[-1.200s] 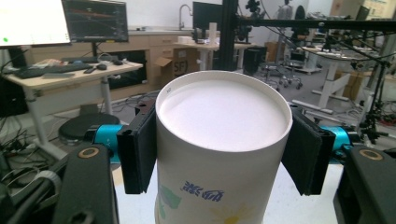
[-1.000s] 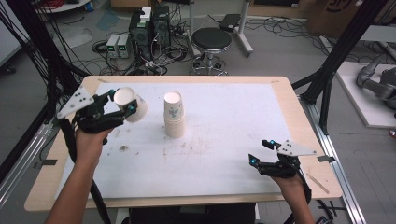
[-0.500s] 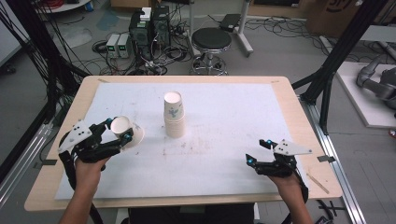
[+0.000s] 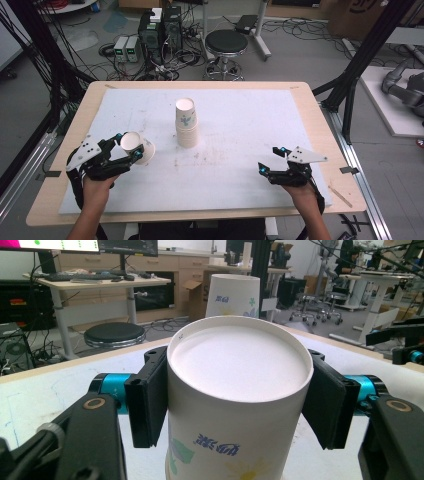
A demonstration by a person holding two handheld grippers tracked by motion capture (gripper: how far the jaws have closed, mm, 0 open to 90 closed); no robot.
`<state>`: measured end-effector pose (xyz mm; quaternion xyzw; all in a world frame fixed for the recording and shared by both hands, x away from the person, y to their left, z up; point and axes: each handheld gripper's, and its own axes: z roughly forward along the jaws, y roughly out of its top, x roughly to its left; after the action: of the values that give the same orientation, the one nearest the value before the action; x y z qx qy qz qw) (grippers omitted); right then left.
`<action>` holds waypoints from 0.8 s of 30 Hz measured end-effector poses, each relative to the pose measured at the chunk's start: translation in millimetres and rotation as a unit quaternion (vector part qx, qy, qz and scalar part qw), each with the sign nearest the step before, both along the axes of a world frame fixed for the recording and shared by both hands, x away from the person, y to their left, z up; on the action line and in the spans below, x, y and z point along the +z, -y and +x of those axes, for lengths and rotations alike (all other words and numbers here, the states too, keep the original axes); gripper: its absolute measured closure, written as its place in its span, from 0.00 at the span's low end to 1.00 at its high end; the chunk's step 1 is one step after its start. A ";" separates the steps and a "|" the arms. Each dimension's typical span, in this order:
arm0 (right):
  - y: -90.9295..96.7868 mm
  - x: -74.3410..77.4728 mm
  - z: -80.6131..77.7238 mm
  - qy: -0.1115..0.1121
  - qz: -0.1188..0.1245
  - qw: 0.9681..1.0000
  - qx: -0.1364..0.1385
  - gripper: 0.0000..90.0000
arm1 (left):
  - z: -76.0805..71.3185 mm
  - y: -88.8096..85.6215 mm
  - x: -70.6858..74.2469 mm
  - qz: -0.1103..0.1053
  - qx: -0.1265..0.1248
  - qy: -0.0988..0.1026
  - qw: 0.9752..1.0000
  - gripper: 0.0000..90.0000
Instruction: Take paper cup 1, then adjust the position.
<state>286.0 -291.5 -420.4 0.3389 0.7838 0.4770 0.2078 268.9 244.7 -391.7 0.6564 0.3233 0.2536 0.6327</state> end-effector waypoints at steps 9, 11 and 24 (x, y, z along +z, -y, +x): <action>-6.2 0.5 2.8 -0.005 0.000 1.000 0.017 0.23 | -6.0 11.8 6.1 -0.011 -0.029 0.003 1.000 0.38; -7.7 0.7 3.3 -0.009 0.004 1.000 0.021 0.21 | -5.6 17.3 5.4 -0.006 -0.040 0.002 0.999 0.38; -25.8 5.9 -1.6 -0.032 0.011 0.994 0.104 0.21 | -5.6 47.8 2.4 0.010 -0.104 -0.012 0.994 0.38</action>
<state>284.4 -265.7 -414.5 0.2723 0.8160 0.4935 0.1282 263.3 196.9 -389.3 0.6958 0.2580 0.1820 0.6451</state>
